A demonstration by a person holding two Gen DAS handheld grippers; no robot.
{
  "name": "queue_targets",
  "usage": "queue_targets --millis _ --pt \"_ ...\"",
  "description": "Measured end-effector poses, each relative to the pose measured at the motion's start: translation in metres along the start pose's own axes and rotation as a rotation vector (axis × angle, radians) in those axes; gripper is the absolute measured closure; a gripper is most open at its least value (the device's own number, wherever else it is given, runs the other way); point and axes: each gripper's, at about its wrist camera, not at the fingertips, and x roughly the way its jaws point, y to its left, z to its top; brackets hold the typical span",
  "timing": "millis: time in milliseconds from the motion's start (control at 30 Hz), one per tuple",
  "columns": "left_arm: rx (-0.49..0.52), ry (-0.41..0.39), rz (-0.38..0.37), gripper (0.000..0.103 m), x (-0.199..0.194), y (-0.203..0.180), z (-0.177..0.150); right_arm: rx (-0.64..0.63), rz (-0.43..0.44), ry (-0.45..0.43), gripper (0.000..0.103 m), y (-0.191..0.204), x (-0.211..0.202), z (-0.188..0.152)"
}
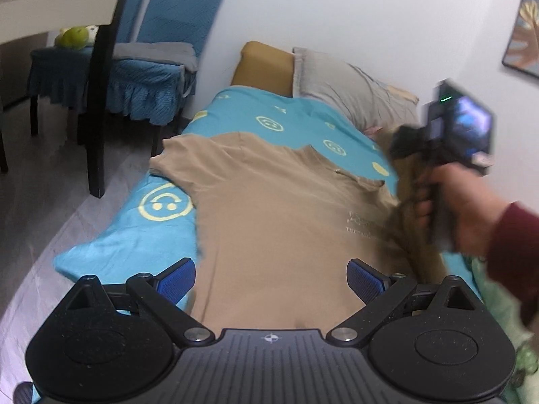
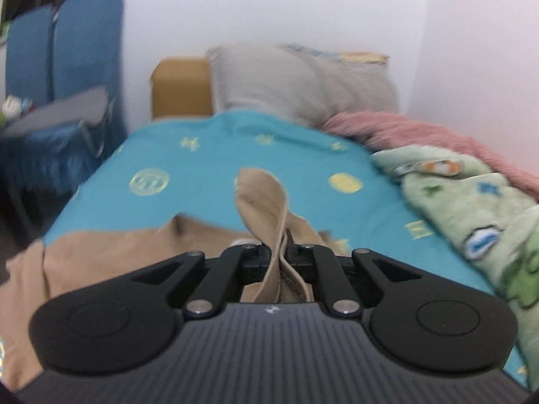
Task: Fold clothes
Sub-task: 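Lay the folded side onto the shirt and open the right gripper, then grasp the tan T-shirt hem with the left gripper and pull it straight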
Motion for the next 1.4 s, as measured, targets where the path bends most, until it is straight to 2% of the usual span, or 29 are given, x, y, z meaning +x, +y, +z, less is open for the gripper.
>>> queue_targets --millis 133,167,200,233,267,300,333,433,533,700,833,967,1100,1233,1300,1400 --pt "0.008 -0.012 0.006 0.005 0.001 0.009 0.000 -0.042 0.018 0.043 0.095 0.040 0.023 -0.016" --pt "0.013 -0.016 0.001 0.005 0.003 0.010 0.000 -0.041 0.025 0.050 0.093 0.047 0.028 -0.020" --pt "0.017 -0.019 -0.004 0.005 0.004 0.011 -0.001 -0.018 0.047 0.063 0.087 0.048 0.031 -0.022" --pt "0.012 -0.012 -0.010 0.005 0.007 0.013 -0.001 -0.001 0.078 0.074 0.073 0.047 0.032 -0.023" --pt "0.007 -0.006 -0.016 0.005 0.010 0.014 -0.001 0.016 0.110 0.084 0.038 0.046 0.033 -0.023" --pt "0.001 0.001 -0.022 0.005 0.013 0.016 -0.002 0.024 0.134 0.068 0.010 0.045 0.030 -0.023" --pt "-0.011 0.009 -0.030 0.005 0.016 0.017 -0.002 0.023 0.165 0.058 0.005 0.043 0.024 -0.022" --pt "-0.045 0.035 -0.056 0.005 0.022 0.021 -0.004 0.026 0.245 0.055 0.007 0.035 0.002 -0.017" --pt "-0.056 0.040 -0.070 0.006 0.022 0.020 -0.006 0.041 0.249 0.016 0.007 0.019 -0.036 -0.012" --pt "-0.005 0.007 -0.085 0.006 0.013 0.010 -0.009 0.147 0.301 -0.003 0.007 -0.024 -0.123 -0.014" --pt "0.040 0.013 -0.113 0.007 0.006 -0.004 -0.015 0.193 0.336 0.017 0.007 -0.063 -0.208 -0.035" --pt "0.083 0.017 -0.161 0.010 -0.010 -0.019 -0.025 0.266 0.371 0.048 0.007 -0.105 -0.278 -0.070" --pt "0.115 0.020 -0.192 0.013 -0.033 -0.036 -0.035 0.281 0.391 0.094 0.007 -0.135 -0.312 -0.103" --pt "0.178 0.048 -0.254 0.014 -0.049 -0.061 -0.049 0.338 0.401 0.066 0.007 -0.160 -0.322 -0.130" --pt "0.229 0.060 -0.265 0.014 -0.052 -0.076 -0.059 0.349 0.386 0.075 0.007 -0.167 -0.320 -0.139" --pt "0.311 0.066 -0.247 0.014 -0.053 -0.098 -0.072 0.277 0.314 0.046 0.007 -0.164 -0.319 -0.149"
